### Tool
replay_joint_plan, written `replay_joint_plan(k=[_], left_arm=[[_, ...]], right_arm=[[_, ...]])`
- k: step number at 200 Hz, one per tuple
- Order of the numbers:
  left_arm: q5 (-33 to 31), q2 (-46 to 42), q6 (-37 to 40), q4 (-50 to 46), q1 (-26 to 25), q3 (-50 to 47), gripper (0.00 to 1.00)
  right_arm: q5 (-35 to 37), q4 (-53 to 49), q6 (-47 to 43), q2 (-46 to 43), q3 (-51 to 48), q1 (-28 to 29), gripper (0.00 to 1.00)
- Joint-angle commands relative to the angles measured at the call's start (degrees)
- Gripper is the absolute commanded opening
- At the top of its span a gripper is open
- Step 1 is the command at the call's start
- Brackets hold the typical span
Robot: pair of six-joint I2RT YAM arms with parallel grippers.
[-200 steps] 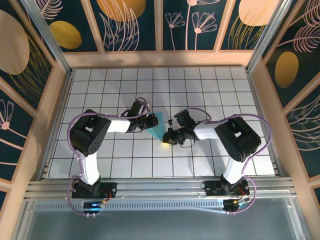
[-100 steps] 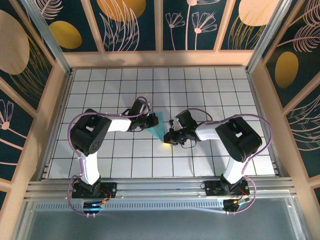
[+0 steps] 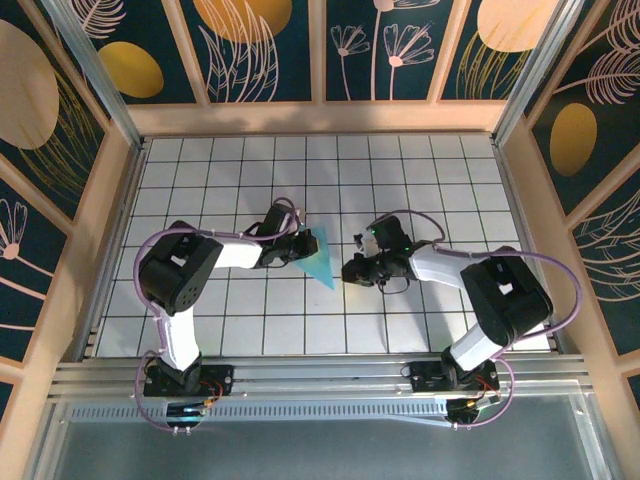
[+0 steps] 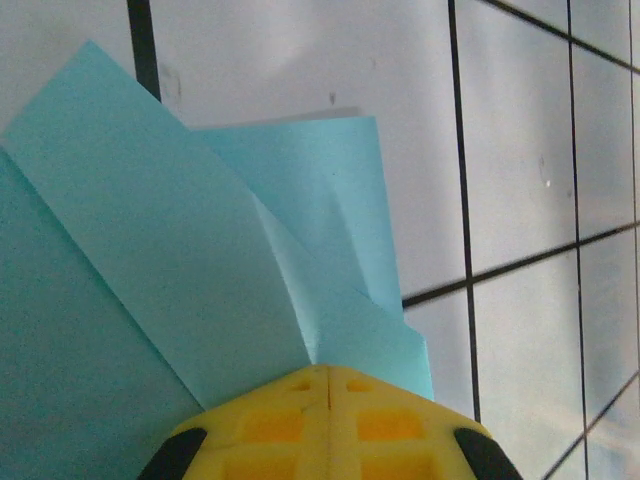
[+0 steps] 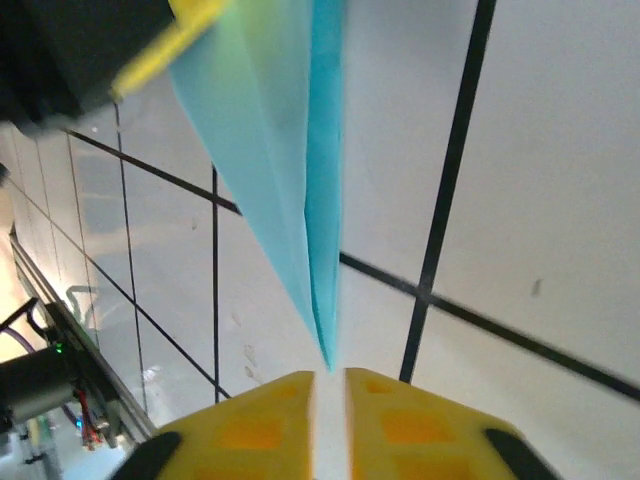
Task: Fold a paper plane with a square sheet of paper (fold left side to right side)
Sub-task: Fourth fold the wing at the center of the table, then turn over the paper at the center of the table.
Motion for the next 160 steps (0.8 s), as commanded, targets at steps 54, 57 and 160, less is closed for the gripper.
replay_joint_plan(k=[54, 57, 160], left_arm=[[-4.68, -11.01, -0.87, -7.63, -0.44, 2.36, 0.27], [-5.36, -12.1, -0.84, -8.0, -0.45, 2.36, 0.28], [-15.85, -26.68, -2.62, -10.6, 1.26, -8.12, 0.4]], right_arm=[[-2.3, 10.03, -4.26, 3.9, 2.74, -1.87, 0.37], [-2.43, 10.38, -4.3, 4.32, 2.91, -1.79, 0.38], [-4.17, 14.57, -3.25, 13.02, 7.56, 1.82, 0.34]])
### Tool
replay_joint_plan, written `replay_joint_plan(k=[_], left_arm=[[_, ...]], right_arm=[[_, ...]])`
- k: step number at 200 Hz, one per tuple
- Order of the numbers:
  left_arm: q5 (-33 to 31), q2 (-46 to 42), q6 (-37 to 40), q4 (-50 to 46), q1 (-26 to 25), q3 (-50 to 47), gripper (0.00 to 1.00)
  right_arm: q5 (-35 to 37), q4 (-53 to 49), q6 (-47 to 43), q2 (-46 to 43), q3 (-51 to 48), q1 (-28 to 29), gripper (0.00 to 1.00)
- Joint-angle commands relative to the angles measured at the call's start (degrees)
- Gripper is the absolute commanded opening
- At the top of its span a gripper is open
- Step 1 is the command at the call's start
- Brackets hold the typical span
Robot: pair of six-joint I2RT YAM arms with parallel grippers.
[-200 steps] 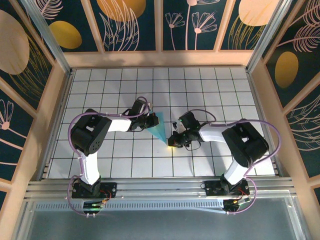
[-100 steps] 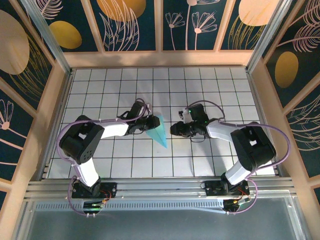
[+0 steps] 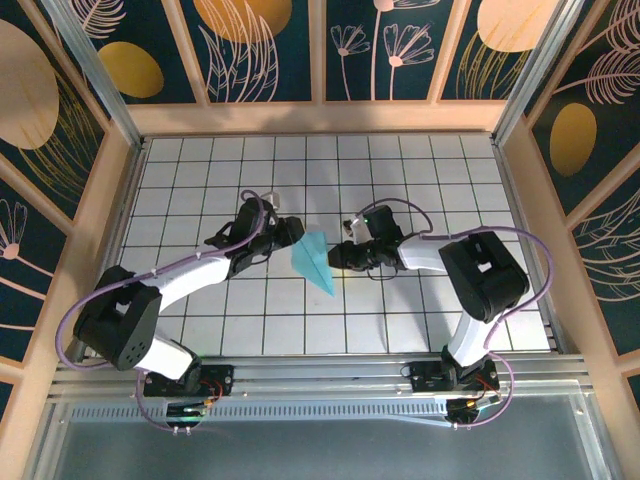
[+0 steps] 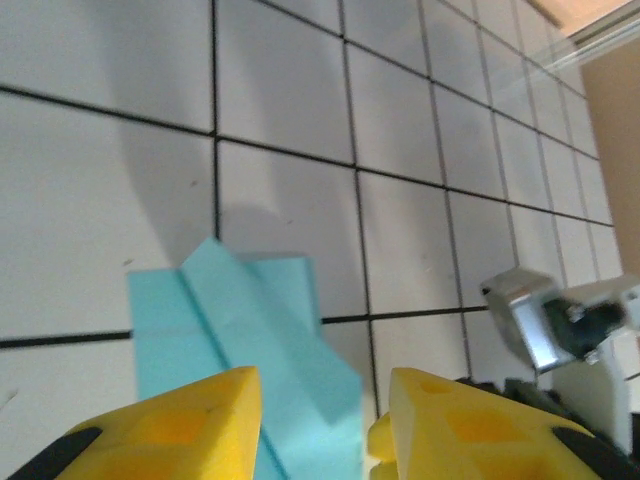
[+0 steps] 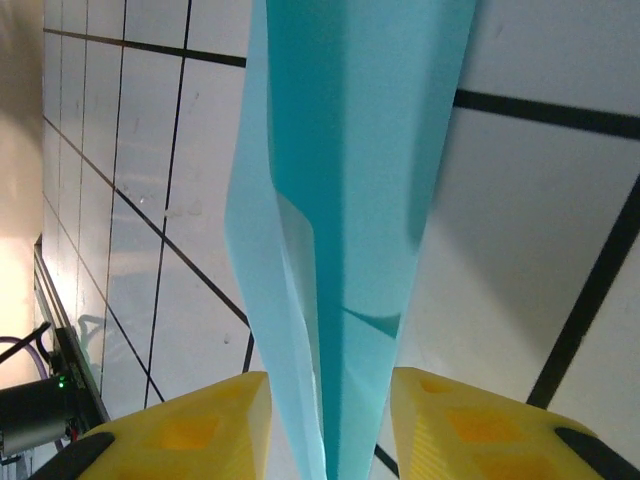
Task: Fold a paper plane with a square sheet of paper (fold left side to right side)
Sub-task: Turn over the paper at the center of the table.
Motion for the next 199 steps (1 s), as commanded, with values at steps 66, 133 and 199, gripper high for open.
replay_joint_plan(k=[66, 133, 199], left_arm=[[-6.35, -9.35, -1.29, -2.82, 1.48, -4.29, 0.51], [3.58, -27.48, -2.87, 12.53, 4.01, -10.54, 0.85], [27.69, -23.46, -7.12, 27.48, 3.21, -4.57, 0.71]], right_arm=[[-3.02, 2.25, -0.74, 0.14, 3.15, 1.54, 0.0], [-9.38, 9.68, -1.7, -19.15, -1.57, -4.27, 0.0], [-24.9, 37.03, 15.8, -24.52, -3.92, -6.48, 0.0]])
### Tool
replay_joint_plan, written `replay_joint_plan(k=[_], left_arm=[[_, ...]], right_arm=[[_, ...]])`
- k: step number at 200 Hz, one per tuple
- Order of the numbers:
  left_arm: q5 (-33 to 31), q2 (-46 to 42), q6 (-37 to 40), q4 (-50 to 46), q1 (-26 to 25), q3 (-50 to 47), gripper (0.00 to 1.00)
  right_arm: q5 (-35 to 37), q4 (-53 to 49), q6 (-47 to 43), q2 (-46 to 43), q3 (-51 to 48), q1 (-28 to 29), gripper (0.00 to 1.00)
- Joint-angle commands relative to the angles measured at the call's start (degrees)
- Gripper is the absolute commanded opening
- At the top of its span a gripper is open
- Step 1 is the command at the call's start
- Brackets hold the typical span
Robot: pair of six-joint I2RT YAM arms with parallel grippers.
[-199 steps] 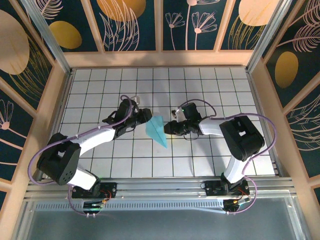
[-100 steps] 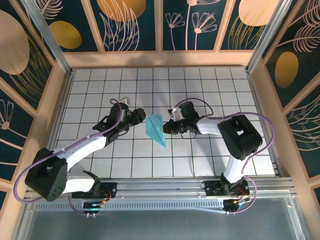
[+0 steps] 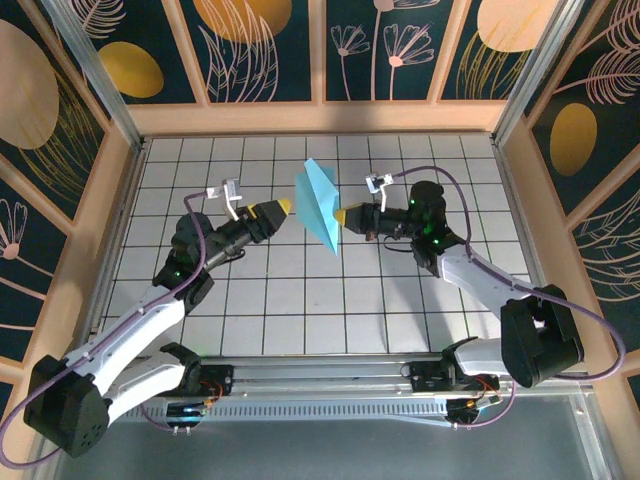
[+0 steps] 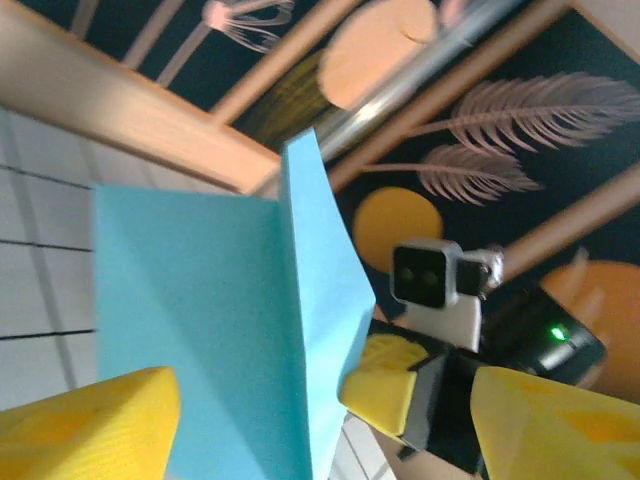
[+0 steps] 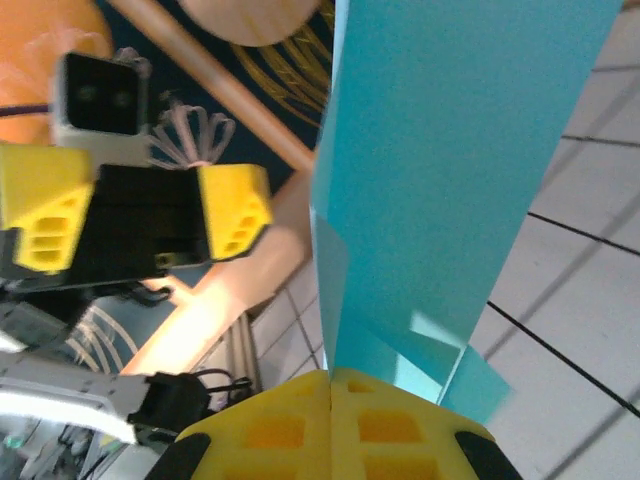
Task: Fold a paper plane with a square sheet of paper (fold left side to right side)
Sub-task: Turn over the paper at the center of the table.
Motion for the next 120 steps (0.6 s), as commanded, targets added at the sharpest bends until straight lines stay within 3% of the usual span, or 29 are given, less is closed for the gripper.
replay_joint_plan(k=[1, 83, 120], left_arm=[[11.37, 3.46, -1.81, 7.26, -0.76, 3.96, 0.7], [12.11, 9.72, 0.36, 5.13, -2.59, 6.66, 0.53], [10.94, 9.72, 1.59, 3.9, -2.54, 6.9, 0.31]], right_arm=[[-8.03, 13.74, 9.23, 0.8, -0.73, 0.12, 0.0], [-7.29, 13.72, 10.1, 2.28, -0.23, 2.85, 0.0], [-6.87, 14.12, 10.63, 3.05, -0.45, 2.93, 0.0]])
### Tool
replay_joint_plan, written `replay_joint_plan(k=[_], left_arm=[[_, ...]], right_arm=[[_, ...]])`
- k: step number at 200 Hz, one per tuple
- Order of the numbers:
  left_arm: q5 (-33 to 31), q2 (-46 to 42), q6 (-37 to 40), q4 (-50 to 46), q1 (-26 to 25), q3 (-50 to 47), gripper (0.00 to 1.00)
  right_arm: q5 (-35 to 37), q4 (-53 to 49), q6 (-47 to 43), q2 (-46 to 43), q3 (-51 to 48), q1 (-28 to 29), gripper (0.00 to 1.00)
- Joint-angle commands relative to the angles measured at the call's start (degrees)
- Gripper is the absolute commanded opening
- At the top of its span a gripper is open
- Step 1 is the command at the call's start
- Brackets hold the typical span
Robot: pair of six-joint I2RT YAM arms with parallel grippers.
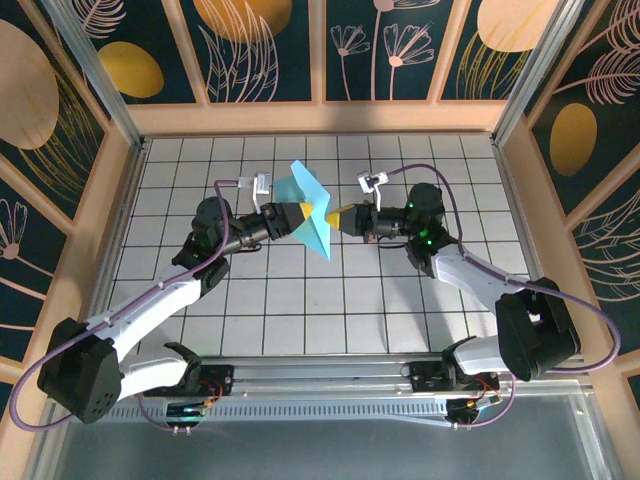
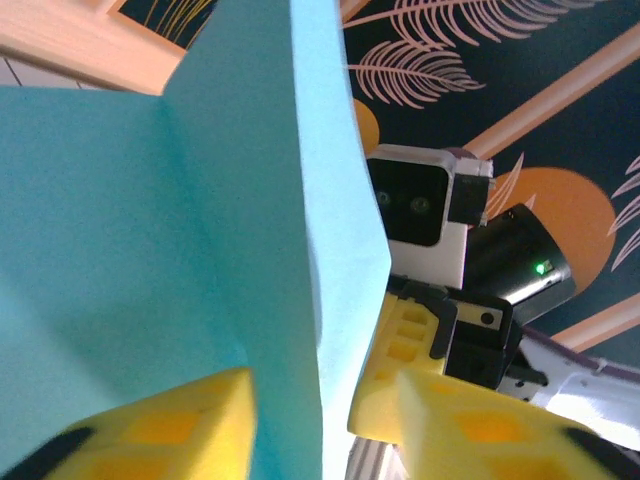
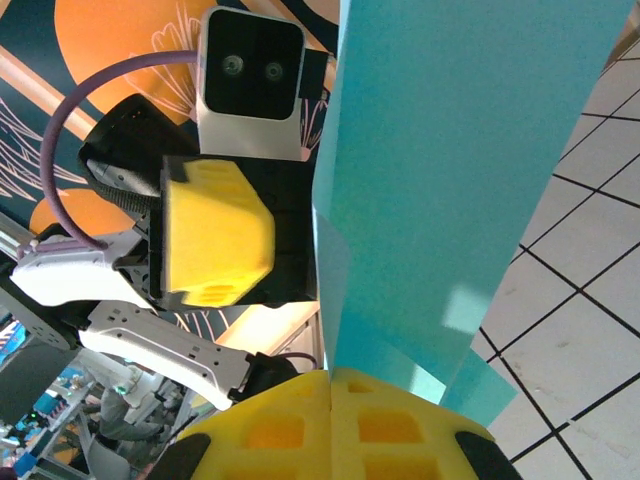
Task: Fold a paper plane with a square sheet of paper (fold left side to right side)
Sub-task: Turn over the paper at the center of the table.
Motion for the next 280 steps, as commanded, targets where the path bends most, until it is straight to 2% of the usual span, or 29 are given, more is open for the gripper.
replay_joint_plan(k=[1, 36, 77, 84, 106, 119, 131, 146, 175, 216, 229, 280], left_arm=[[0.62, -0.14, 1.25, 1.43, -0.32, 1.8, 0.31], [-1.09, -0.64, 1.82, 0.42, -0.31, 1.71, 0.12], [-2.48, -0.57, 1.93, -0.11, -0.33, 1.43, 0.0], [-2.69, -0.51, 1.83, -0.02, -0.34, 1.36, 0.0], [-3.12, -0.51, 1.16, 1.66, -0.35, 0.77, 0.0], [-3.1, -0.51, 0.4, 3.11, -0.44, 0.36, 0.0], [-2.89, -0.43, 0.05, 3.94, -0.52, 0.35, 0.0], [-2.78, -0.29, -0.23, 4.7, -0.7, 0.36, 0.0], [-1.55, 0.41, -1.83, 7.06, -1.36, 0.56, 0.0], [-1.02, 1.11, -2.5, 8.02, -2.45, 1.13, 0.0], [-1.0, 1.33, -2.45, 7.67, -2.61, 1.23, 0.0], [-0.8, 2.35, -2.9, 7.45, -2.77, 1.01, 0.0]], right_arm=[[-0.98, 2.67, 0.75, 0.71, -0.41, 0.48, 0.0], [0.13, -0.4, -0.76, 0.92, 0.08, 0.37, 0.0], [1.16, -3.57, -2.36, -0.77, 0.59, -0.04, 0.0], [1.87, -5.34, -3.43, -1.5, 0.78, -0.38, 0.03], [5.52, -12.86, -8.02, -5.15, 0.84, -1.45, 0.22], [8.36, -16.6, -9.94, -7.96, -0.1, -2.21, 0.37], [10.31, -17.63, -10.14, -10.17, -1.66, -3.16, 0.52], [10.91, -17.36, -9.37, -11.74, -3.64, -3.22, 0.65], [8.86, -14.17, -7.76, -11.58, -5.54, -0.33, 0.75], [6.89, -5.89, -4.18, -7.93, -5.41, 2.52, 0.76], [6.25, -5.02, -4.13, -7.32, -4.4, 2.62, 0.73], [6.28, -6.08, -5.16, -7.31, -2.0, 1.08, 0.43]])
